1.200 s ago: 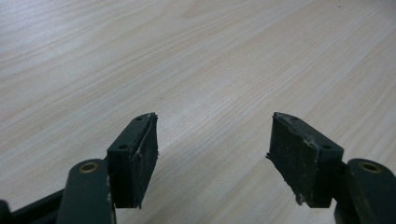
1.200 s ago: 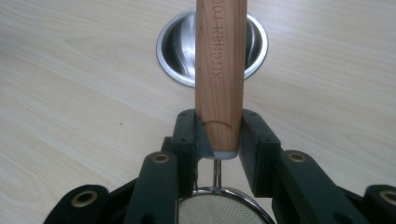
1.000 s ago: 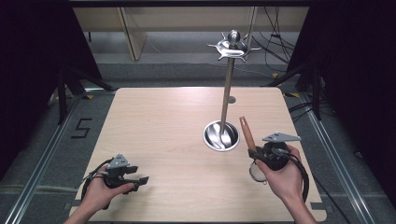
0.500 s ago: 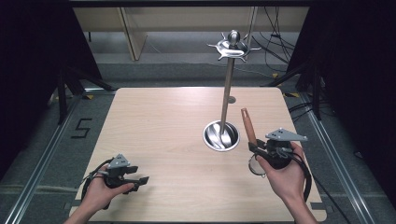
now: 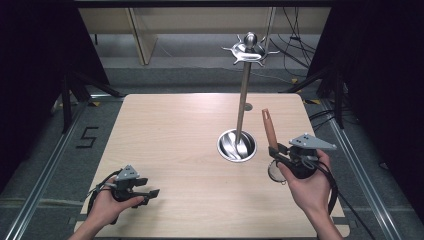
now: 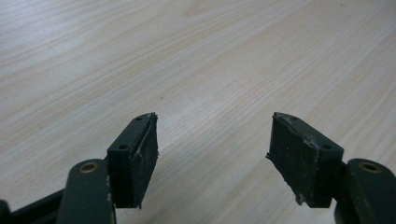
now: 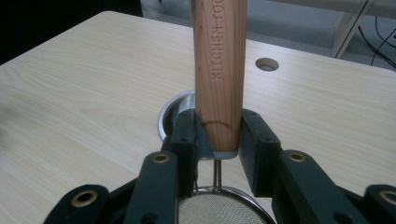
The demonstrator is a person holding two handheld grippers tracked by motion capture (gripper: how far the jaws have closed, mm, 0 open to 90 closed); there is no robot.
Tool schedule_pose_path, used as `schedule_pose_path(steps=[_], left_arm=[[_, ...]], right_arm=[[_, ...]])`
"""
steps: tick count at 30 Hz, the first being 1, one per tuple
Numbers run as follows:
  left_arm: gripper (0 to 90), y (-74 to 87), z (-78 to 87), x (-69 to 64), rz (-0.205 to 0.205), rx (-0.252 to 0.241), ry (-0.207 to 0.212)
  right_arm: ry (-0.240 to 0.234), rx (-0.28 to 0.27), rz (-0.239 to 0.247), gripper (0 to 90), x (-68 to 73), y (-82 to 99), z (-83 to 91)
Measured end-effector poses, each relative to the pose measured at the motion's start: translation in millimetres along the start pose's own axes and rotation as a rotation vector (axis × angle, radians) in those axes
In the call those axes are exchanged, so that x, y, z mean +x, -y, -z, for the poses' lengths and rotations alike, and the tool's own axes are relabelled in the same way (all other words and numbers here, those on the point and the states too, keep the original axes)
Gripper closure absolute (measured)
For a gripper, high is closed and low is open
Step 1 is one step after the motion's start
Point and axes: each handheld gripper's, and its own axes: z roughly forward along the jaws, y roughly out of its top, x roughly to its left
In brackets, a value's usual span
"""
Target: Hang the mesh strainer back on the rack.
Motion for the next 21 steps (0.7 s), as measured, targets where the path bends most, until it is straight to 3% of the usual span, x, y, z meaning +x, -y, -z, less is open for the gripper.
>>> schedule_pose_path(steps=[3, 4, 5, 7, 9, 12, 14, 16, 17, 19, 21], left_arm=[[31.9, 0.1, 0.1, 0.1, -0.001, 0.0, 0.0], [31.9, 0.0, 0.1, 0.2, -0.001, 0.0, 0.0], [31.9, 0.0, 0.1, 0.3, -0.001, 0.0, 0.0], [31.9, 0.0, 0.1, 0.2, 0.0, 0.0, 0.0], [31.9, -0.6, 0.9, 0.8, -0.008, 0.015, -0.003], [31.9, -0.2, 0.7, 0.3, 0.006, 0.014, -0.004], [31.9, -0.4, 1.2, 1.0, -0.008, 0.017, -0.003], [31.9, -0.4, 1.2, 1.0, -0.008, 0.017, -0.003], [31.9, 0.0, 0.7, 0.5, 0.008, 0.015, -0.003], [31.9, 0.1, 0.3, 0.8, 0.005, 0.012, -0.001], [31.9, -0.1, 0.8, 0.7, 0.004, 0.016, -0.004]], right_arm=[[0.004, -0.014, 0.007, 70.0, -0.3, -2.0, 2.3], [0.006, -0.035, 0.032, 70.0, -1.9, -2.4, 1.2], [0.001, -0.03, -0.005, 70.0, 0.7, -3.2, 2.7], [0.0, -0.04, 0.031, 70.0, -1.6, -5.4, 3.9], [0.016, -0.055, 0.022, 70.0, -0.3, -6.0, 3.8], [0.01, -0.059, 0.028, 70.0, -0.7, -8.7, 5.6], [0.007, -0.06, 0.006, 70.0, 0.9, -10.9, 7.9], [0.016, -0.081, 0.049, 70.0, -1.9, -13.1, 8.8], [0.006, -0.08, 0.004, 70.0, 1.3, -13.9, 9.9], [0.005, -0.094, 0.039, 70.1, -1.1, -15.8, 10.1], [0.01, -0.092, 0.006, 70.1, 1.3, -16.8, 12.3]])
